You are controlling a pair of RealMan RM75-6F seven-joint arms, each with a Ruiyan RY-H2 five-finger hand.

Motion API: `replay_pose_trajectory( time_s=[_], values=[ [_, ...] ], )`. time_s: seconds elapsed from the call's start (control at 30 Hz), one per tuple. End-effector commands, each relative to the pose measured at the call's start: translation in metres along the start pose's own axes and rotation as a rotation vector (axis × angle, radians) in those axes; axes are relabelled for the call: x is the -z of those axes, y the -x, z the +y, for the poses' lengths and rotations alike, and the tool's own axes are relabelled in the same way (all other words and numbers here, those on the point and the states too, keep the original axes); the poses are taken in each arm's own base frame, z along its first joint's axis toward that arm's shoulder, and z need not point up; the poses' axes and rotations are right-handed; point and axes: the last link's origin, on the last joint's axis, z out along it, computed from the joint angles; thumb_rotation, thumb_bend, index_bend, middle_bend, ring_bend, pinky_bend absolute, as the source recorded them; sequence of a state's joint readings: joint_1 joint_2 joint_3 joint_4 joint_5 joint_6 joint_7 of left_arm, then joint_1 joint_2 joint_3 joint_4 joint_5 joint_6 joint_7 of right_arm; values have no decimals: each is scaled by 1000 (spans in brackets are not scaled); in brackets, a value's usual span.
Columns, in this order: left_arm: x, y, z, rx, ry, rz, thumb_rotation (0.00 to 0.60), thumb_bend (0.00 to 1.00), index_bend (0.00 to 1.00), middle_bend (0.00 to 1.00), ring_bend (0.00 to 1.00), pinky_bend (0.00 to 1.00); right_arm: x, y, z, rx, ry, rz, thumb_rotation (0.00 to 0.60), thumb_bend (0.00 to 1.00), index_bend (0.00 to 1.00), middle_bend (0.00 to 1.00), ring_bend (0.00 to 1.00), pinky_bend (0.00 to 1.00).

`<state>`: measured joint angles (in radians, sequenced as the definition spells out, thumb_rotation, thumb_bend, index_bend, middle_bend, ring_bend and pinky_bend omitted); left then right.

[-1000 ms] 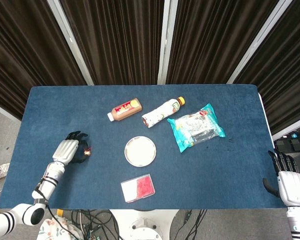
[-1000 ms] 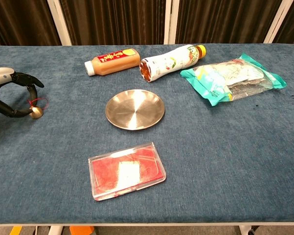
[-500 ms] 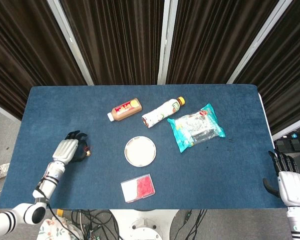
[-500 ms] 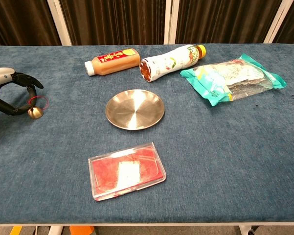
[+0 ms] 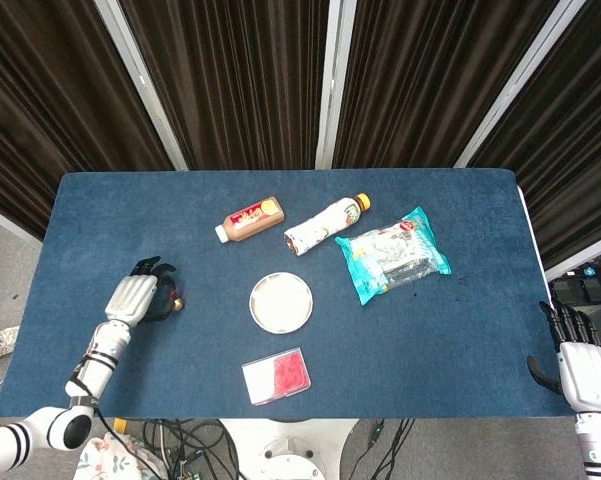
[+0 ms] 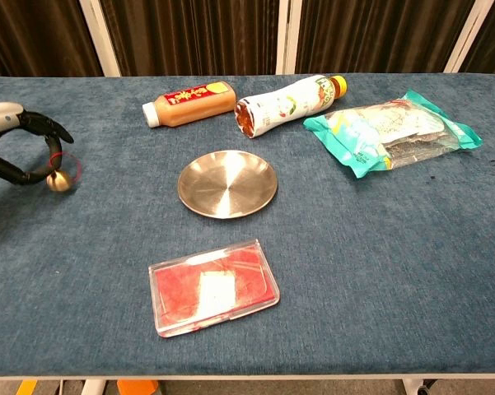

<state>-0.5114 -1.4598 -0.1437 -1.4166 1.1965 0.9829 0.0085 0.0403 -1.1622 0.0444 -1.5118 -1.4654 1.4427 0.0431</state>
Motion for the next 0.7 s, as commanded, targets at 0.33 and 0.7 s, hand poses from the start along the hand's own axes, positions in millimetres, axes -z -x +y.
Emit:
replay_pose_trajectory(
  time_s=[0.33, 0.7],
  values=[
    [2, -50, 0, 16, 3, 313, 600, 479, 779, 321, 98, 29, 0, -1, 1, -2, 2, 0, 600, 280, 0, 0, 0, 0],
    [9, -30, 18, 246, -10, 150, 600, 489, 803, 339, 105, 19, 0, 1, 3, -2, 8, -6, 600, 285, 0, 0, 0, 0]
  ],
)
